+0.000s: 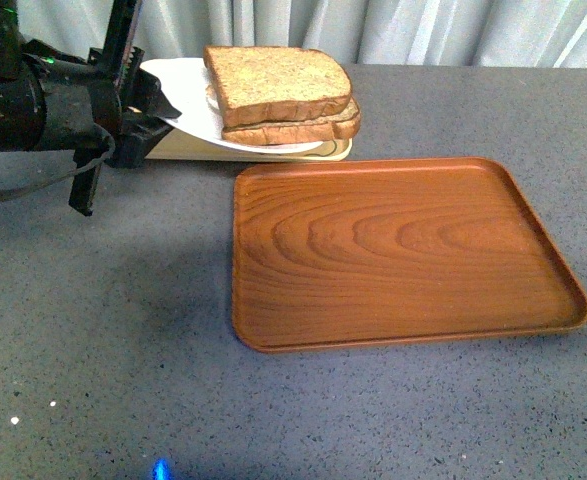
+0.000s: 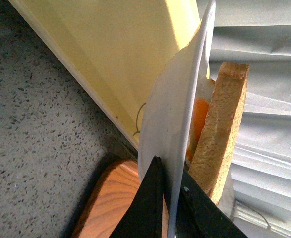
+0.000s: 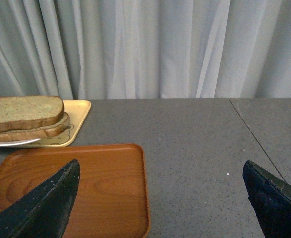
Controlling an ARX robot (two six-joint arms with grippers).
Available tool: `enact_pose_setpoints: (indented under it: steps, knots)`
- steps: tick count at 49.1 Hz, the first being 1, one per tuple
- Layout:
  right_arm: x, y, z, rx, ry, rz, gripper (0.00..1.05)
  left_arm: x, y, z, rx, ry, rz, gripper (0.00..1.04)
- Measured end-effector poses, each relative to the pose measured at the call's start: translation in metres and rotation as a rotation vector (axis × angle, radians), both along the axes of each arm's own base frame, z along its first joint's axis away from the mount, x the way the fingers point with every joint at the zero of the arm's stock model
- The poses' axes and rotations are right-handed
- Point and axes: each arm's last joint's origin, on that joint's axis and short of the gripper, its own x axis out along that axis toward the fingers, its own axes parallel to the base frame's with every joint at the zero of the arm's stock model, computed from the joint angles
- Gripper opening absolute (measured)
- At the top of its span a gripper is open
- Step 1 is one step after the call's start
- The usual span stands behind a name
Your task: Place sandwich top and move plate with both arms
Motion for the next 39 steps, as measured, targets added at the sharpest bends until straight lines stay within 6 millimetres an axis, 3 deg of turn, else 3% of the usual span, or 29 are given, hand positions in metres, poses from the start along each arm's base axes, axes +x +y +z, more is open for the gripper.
enact_pose_setpoints:
  steps: [21, 31, 34, 39]
  knots:
    - [0.000, 0.000, 0.000, 0.000, 0.000, 0.000, 0.96, 0.048, -0.012, -0.015, 0.058, 0.020, -0.023, 0.03]
    - [0.000, 0.000, 0.000, 0.000, 0.000, 0.000, 0.96, 0.054, -0.003, -0.017, 0.069, 0.007, -0.025, 0.46]
    - [0.000, 0.000, 0.000, 0.000, 0.000, 0.000, 0.96, 0.048, 0.008, -0.022, 0.067, 0.011, -0.017, 0.61]
    - [0.000, 0.000, 0.000, 0.000, 0.000, 0.000, 0.96, 0.037, 0.024, -0.028, 0.063, 0.027, 0.004, 0.76]
